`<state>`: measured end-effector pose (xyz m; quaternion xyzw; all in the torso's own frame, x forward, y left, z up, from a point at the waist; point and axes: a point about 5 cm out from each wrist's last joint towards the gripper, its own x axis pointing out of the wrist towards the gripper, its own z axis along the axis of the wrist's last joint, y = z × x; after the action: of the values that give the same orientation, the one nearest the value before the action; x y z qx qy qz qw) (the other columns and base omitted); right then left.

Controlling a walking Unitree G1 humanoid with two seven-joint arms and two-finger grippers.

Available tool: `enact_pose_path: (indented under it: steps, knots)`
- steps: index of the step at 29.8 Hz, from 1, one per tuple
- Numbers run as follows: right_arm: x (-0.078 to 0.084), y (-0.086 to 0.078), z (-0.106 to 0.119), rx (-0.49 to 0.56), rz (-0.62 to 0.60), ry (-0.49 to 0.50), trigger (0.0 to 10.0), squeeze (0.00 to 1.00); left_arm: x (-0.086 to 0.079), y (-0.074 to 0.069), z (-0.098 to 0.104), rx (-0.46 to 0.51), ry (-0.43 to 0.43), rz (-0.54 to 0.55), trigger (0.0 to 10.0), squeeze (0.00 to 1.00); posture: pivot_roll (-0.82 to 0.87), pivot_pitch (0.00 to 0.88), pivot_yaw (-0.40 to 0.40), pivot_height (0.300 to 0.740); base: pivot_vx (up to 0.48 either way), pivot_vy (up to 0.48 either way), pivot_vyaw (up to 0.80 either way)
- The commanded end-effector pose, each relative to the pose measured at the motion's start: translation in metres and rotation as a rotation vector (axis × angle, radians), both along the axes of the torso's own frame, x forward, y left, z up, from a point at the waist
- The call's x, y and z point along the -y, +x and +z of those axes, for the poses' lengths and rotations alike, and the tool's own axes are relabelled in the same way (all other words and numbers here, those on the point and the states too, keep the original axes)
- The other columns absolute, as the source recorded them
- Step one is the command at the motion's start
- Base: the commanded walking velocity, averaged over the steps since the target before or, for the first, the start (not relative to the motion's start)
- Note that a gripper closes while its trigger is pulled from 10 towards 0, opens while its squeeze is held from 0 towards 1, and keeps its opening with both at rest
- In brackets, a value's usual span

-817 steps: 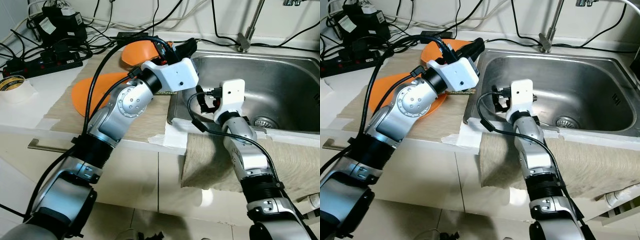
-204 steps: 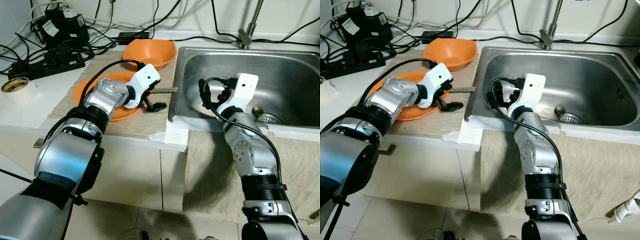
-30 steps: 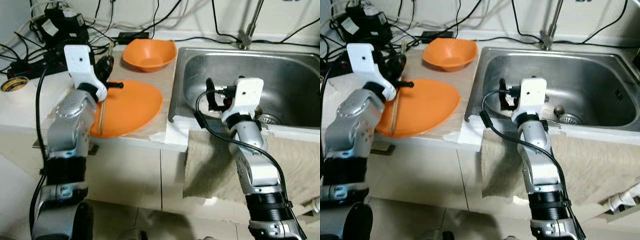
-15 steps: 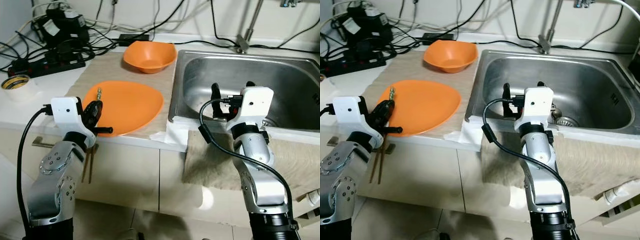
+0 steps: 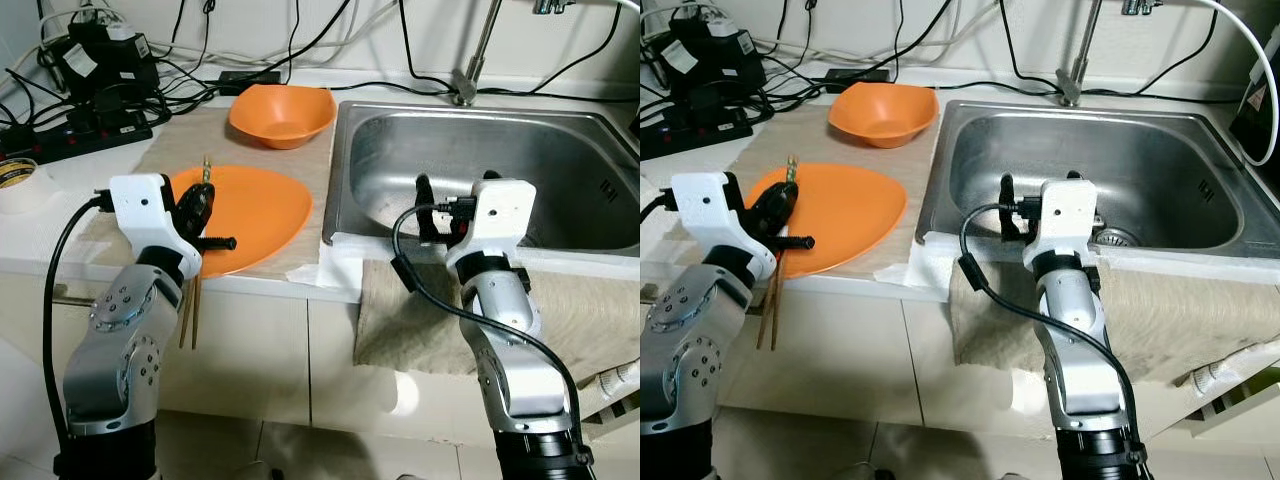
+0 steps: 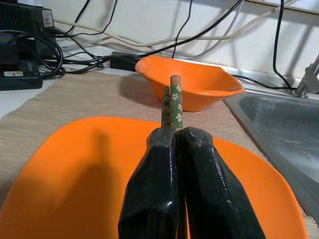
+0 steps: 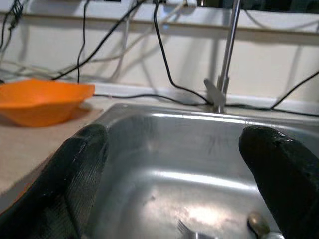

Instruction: Kitchen organization

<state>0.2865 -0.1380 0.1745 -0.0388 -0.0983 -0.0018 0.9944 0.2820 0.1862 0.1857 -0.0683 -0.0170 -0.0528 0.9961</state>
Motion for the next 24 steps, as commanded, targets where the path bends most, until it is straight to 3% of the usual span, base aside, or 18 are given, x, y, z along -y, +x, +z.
enact_pose_path:
  steps: [1, 14, 24]
  knots:
    - [-0.0027, 0.0001, 0.0, -0.003, 0.003, -0.006, 10.0, 0.0, -0.001, 0.0012, 0.0049, 0.007, 0.011, 0.006, 0.0, 0.0, 0.0, 0.0, 0.033, 0.732, 0.0, 0.0, 0.0]
    - [-0.0021, 0.0003, -0.0041, -0.019, 0.007, -0.009, 10.0, 0.0, 0.0042, 0.0054, -0.0028, -0.029, 0.022, -0.038, 0.0, 0.0, -0.01, 0.0, 0.034, 0.732, 0.0, 0.0, 0.0]
    - [-0.0035, 0.002, -0.0075, -0.036, 0.018, -0.009, 10.0, 0.0, 0.0075, 0.0101, 0.0031, -0.01, 0.026, -0.055, 0.0, 0.0, -0.01, 0.0, 0.03, 0.732, 0.0, 0.0, 0.0]
